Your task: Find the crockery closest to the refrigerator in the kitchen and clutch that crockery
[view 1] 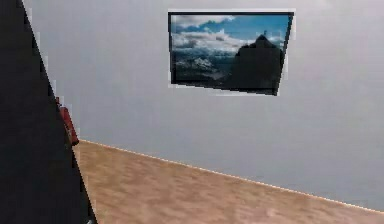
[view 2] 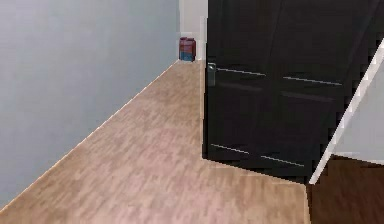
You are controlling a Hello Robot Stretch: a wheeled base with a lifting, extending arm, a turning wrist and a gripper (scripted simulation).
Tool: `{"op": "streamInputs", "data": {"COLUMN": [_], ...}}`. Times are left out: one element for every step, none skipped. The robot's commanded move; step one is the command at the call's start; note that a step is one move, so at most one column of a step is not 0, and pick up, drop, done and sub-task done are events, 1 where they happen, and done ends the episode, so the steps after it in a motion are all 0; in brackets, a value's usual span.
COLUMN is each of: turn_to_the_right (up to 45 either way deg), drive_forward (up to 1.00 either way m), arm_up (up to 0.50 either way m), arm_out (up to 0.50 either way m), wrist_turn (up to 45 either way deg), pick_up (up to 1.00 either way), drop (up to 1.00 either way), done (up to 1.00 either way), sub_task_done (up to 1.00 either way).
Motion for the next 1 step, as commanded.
{"op": "streamInputs", "data": {"turn_to_the_right": [0.0], "drive_forward": [0.8], "arm_up": [0.0], "arm_out": [0.0], "wrist_turn": [0.0], "pick_up": [0.0], "drop": [0.0], "done": [0.0], "sub_task_done": [0.0]}}
